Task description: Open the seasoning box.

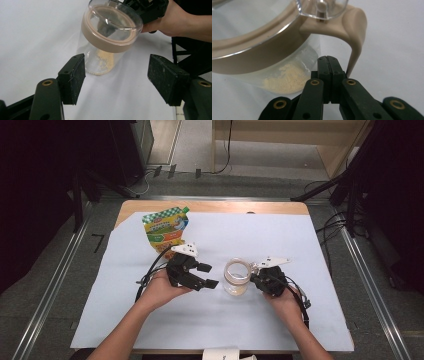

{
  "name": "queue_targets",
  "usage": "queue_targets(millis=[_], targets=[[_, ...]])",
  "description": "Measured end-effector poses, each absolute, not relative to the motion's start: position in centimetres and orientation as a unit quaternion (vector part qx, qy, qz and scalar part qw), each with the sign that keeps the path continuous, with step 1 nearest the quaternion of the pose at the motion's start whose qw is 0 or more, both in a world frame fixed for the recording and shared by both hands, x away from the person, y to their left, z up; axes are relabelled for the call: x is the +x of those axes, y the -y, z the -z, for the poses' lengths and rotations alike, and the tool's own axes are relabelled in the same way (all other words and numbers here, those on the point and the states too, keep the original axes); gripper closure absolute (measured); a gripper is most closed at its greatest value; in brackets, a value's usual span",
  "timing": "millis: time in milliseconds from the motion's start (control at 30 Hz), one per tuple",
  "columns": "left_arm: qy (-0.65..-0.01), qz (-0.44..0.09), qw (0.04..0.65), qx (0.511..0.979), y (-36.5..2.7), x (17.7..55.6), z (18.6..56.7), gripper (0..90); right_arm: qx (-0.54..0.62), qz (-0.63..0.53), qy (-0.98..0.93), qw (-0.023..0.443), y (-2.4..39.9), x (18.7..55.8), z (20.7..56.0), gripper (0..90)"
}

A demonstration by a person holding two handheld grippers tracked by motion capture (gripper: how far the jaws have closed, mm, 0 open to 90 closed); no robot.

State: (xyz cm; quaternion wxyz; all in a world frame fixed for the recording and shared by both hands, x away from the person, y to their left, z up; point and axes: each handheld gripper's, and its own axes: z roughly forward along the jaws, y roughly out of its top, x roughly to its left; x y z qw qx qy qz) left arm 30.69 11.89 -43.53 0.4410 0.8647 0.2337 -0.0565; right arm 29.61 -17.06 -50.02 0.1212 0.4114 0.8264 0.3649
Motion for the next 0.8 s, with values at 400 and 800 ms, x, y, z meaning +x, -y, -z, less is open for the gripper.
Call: queue_targets(millis=[400,800], targets=[[-0.229,0.054,0.455,0.859,-10.8,31.2,44.1,23.2,0.400,-0.368,-0.833,0.097,16.0,29.2,50.1,90.0],[-0.216,0.058,0.445,0.867,-10.0,31.5,44.7,19.7,0.389,-0.382,-0.834,0.089,16.0,28.4,49.0,90.0]])
